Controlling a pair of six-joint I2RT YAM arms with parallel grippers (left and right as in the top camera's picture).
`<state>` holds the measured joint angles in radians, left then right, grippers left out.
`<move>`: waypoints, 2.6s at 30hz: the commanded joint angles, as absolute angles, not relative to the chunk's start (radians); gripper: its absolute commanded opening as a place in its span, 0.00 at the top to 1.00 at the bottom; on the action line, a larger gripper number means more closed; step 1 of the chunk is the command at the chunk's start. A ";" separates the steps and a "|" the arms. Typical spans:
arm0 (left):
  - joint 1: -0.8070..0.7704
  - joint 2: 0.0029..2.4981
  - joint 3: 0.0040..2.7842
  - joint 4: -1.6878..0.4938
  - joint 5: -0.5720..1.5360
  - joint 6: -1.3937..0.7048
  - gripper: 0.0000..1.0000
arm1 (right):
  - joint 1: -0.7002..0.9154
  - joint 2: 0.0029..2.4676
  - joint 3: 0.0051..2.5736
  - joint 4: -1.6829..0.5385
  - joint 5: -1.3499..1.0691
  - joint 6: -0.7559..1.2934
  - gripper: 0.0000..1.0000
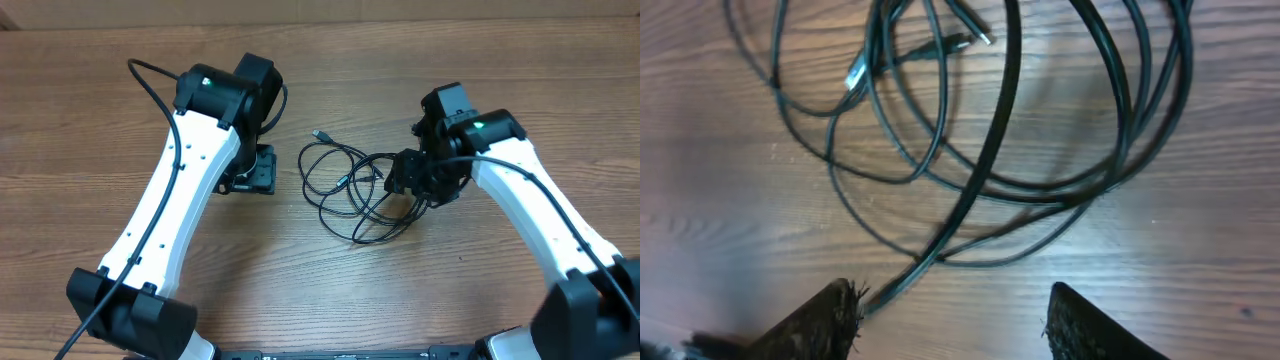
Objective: Untangle cables
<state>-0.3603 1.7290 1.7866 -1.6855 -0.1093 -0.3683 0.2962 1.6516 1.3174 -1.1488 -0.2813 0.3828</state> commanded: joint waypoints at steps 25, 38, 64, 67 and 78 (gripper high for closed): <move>-0.369 1.276 1.445 -1.564 -0.229 -0.628 0.15 | 0.381 1.729 1.229 -0.845 -0.287 0.531 0.96; -0.369 1.316 1.361 -1.415 -0.229 -0.627 0.07 | 0.380 1.654 1.857 -1.176 -0.517 0.159 0.96; -0.369 1.360 1.361 -1.196 -0.130 -0.625 0.00 | 0.141 1.579 2.398 -1.017 0.515 0.159 0.96; -0.369 1.361 1.361 -1.197 -0.130 -0.624 0.00 | 0.046 1.565 2.398 -0.980 0.516 0.159 0.96; -0.369 1.361 1.361 -1.196 -0.130 -0.625 0.00 | -0.279 1.565 2.395 -0.956 0.434 0.193 0.96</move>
<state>-0.3649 1.3552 1.3636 -1.1961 -0.1413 -0.6079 -0.2413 1.5776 2.3714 -0.9394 0.4744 0.1837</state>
